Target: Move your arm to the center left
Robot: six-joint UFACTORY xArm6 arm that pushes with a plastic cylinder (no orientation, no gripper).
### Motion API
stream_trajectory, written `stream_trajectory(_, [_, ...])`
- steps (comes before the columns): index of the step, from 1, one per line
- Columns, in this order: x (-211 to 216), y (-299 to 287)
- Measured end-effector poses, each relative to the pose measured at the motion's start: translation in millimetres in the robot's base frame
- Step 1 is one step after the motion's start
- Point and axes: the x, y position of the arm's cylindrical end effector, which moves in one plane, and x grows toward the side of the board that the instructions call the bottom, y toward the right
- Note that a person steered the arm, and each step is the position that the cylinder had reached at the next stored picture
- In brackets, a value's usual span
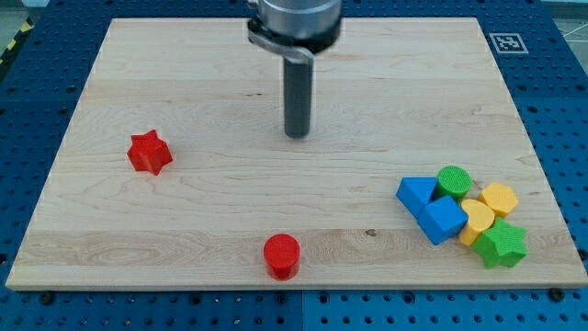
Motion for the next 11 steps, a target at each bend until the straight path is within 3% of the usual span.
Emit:
stream_trajectory(1, [-60, -21])
stream_trajectory(2, [-88, -65])
stream_trajectory(4, [-87, -98])
stream_trajectory(5, [-77, -159])
stream_trajectory(8, [-65, -214])
stream_trajectory(9, [-28, -253])
stream_trajectory(10, [-28, -253])
stream_trajectory(11, [11, -279])
